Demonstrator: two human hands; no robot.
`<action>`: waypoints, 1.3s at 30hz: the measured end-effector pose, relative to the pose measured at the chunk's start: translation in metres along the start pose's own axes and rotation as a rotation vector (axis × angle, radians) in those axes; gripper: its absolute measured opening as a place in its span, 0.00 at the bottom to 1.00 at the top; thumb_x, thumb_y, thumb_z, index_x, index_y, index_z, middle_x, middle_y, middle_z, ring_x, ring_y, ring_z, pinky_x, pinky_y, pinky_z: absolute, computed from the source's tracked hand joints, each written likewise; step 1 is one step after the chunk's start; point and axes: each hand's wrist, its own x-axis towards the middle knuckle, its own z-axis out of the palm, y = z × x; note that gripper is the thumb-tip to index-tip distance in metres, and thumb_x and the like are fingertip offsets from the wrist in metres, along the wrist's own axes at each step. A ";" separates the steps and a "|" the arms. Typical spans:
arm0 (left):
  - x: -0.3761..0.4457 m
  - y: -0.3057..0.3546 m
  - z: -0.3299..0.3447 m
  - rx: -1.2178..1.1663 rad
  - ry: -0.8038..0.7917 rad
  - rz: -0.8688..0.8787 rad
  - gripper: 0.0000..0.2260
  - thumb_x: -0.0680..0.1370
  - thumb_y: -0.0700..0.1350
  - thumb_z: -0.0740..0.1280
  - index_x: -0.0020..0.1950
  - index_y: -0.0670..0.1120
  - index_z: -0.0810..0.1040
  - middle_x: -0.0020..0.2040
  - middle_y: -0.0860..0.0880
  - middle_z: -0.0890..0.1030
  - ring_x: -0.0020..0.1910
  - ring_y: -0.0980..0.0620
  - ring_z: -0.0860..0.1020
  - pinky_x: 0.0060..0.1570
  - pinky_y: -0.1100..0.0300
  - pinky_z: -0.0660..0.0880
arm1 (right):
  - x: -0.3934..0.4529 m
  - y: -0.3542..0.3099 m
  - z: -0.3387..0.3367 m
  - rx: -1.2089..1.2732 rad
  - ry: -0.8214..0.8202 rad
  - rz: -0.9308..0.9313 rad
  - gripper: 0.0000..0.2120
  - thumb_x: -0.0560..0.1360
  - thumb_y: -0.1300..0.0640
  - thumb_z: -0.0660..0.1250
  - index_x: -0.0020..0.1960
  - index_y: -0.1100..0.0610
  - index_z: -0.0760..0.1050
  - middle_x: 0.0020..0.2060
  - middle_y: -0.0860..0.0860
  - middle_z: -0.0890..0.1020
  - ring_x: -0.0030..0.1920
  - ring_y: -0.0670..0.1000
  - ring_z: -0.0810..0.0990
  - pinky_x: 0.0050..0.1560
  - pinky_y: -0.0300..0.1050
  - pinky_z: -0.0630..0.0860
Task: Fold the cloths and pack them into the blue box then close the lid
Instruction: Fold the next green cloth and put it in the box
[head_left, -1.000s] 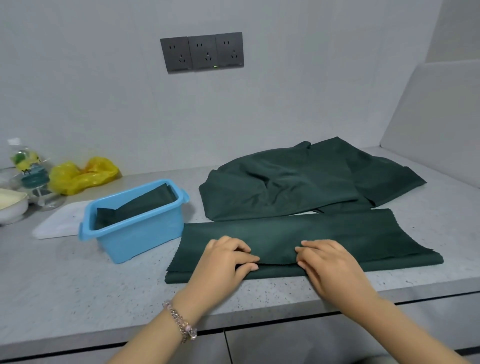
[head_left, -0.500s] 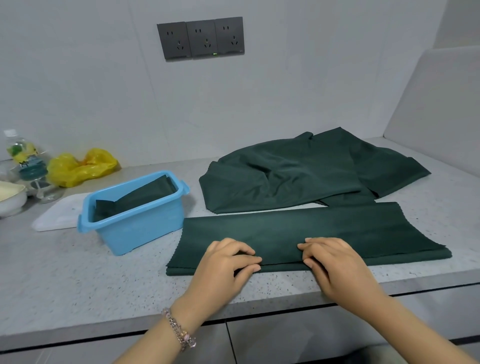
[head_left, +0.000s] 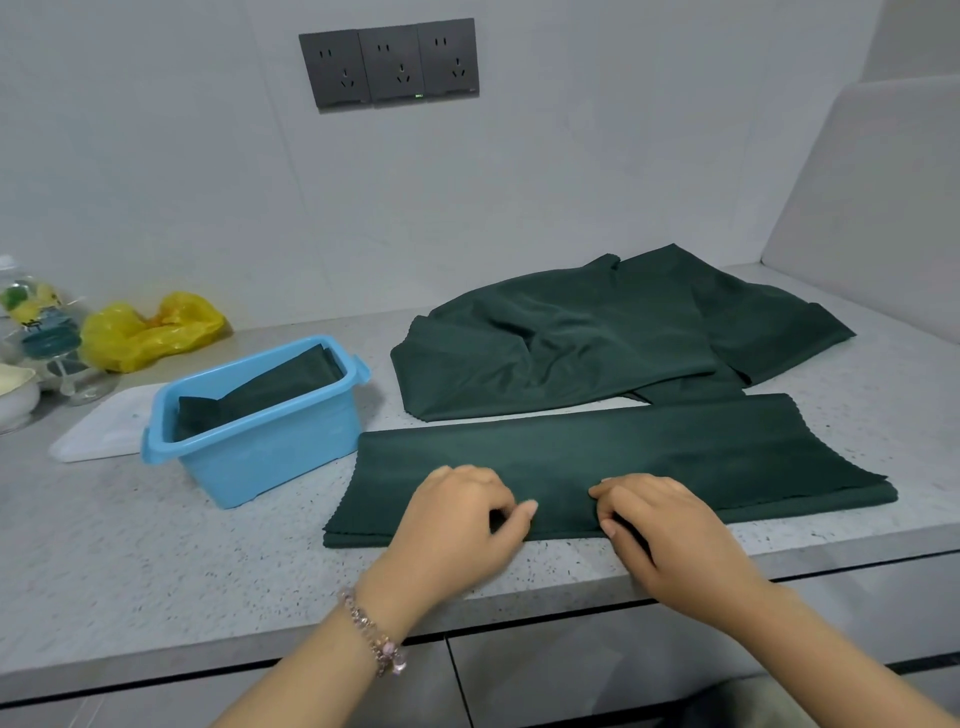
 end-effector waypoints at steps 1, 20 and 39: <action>0.008 0.004 0.000 0.012 0.000 -0.016 0.16 0.78 0.55 0.58 0.42 0.49 0.81 0.43 0.55 0.80 0.45 0.55 0.74 0.53 0.58 0.68 | 0.000 0.000 0.000 -0.001 -0.003 0.003 0.03 0.73 0.58 0.63 0.41 0.51 0.71 0.43 0.44 0.80 0.48 0.48 0.80 0.48 0.40 0.71; 0.083 0.006 0.074 0.163 -0.363 -0.214 0.27 0.80 0.61 0.44 0.78 0.54 0.44 0.78 0.51 0.43 0.77 0.49 0.41 0.73 0.46 0.36 | -0.005 -0.004 -0.001 0.053 0.035 0.129 0.04 0.75 0.59 0.64 0.41 0.54 0.74 0.41 0.48 0.82 0.45 0.52 0.80 0.47 0.48 0.75; 0.082 0.008 0.071 0.165 -0.343 -0.226 0.27 0.80 0.60 0.44 0.78 0.54 0.46 0.78 0.51 0.44 0.77 0.49 0.42 0.73 0.45 0.38 | 0.066 0.024 -0.003 -0.162 -0.095 0.432 0.17 0.80 0.55 0.53 0.67 0.55 0.68 0.66 0.52 0.72 0.67 0.54 0.67 0.66 0.47 0.62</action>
